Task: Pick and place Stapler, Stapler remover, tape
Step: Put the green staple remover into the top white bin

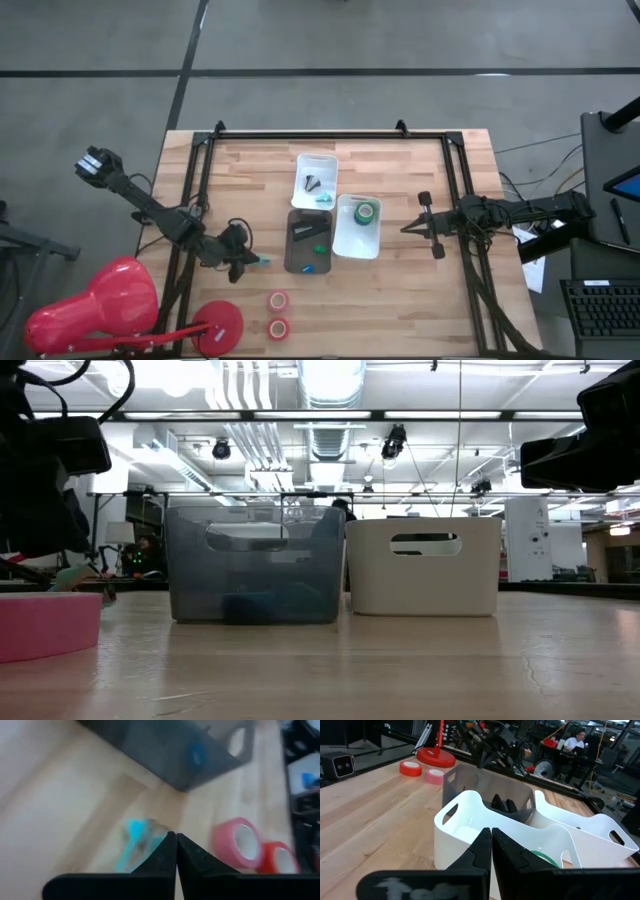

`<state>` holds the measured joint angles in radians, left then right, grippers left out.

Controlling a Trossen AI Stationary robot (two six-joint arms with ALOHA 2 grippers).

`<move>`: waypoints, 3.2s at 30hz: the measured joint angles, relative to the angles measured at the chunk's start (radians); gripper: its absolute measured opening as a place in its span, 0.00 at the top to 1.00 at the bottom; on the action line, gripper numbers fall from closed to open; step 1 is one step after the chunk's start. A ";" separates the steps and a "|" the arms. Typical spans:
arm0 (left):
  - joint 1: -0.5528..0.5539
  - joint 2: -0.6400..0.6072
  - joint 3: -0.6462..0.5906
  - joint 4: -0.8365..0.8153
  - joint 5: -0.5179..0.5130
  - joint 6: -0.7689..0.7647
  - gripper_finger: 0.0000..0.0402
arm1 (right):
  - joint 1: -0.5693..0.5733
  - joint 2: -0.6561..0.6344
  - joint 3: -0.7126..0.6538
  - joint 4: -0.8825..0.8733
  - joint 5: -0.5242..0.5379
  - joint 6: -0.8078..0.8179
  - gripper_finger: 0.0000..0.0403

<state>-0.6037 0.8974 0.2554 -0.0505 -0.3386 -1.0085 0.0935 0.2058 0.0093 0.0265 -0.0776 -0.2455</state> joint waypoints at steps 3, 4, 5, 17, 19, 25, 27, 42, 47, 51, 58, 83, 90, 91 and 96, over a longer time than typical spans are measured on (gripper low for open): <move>0.000 -0.001 0.000 0.010 0.038 -0.030 0.97 | 0.000 0.000 0.000 0.000 0.000 0.002 0.98; 0.000 -0.001 0.000 0.010 0.042 -0.039 0.96 | 0.000 0.000 0.000 0.000 0.000 0.001 0.98; 0.000 -0.001 0.000 0.010 0.043 -0.047 0.97 | 0.000 0.000 0.000 0.000 0.000 -0.001 0.98; 0.000 0.000 0.000 -0.011 -0.127 -0.091 0.85 | 0.000 0.000 0.000 0.000 0.000 0.001 0.98; 0.000 0.000 0.000 -0.011 -0.154 -0.084 0.77 | 0.000 0.000 0.000 0.000 0.000 -0.001 0.98; -0.030 0.011 0.000 0.082 -0.180 -0.078 0.60 | 0.000 0.000 0.000 0.000 0.000 0.001 0.98; -0.054 0.033 0.016 0.111 -0.202 -0.044 0.59 | 0.000 0.000 0.000 0.000 0.000 0.001 0.98; -0.102 0.383 0.348 -0.231 -0.249 -0.067 0.58 | 0.000 0.000 0.000 0.000 0.000 0.000 0.98; -0.141 0.469 0.495 -0.495 -0.281 -0.146 0.58 | 0.000 0.000 0.000 0.000 0.000 0.000 0.98; -0.169 0.557 0.548 -0.620 -0.276 -0.218 0.59 | 0.000 0.000 0.000 0.000 0.000 0.000 0.98; -0.169 0.687 0.580 -0.636 -0.263 -0.219 0.62 | 0.000 0.000 0.000 0.000 0.000 0.002 0.98; -0.159 0.775 0.641 -0.718 -0.383 -0.220 0.74 | 0.000 0.000 0.000 0.000 0.000 0.000 0.98; -0.148 0.796 0.641 -0.718 -0.399 -0.220 0.74 | 0.000 0.000 0.000 0.000 0.000 0.001 0.98; -0.148 0.798 0.641 -0.718 -0.406 -0.221 0.74 | 0.000 0.000 0.000 0.000 0.000 0.002 0.98; -0.144 0.800 0.641 -0.721 -0.436 -0.223 0.74 | 0.000 0.000 0.000 0.000 0.000 0.001 0.98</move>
<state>-0.7475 1.6970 0.8963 -0.7717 -0.7750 -1.2320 0.0937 0.2056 0.0093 0.0265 -0.0776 -0.2441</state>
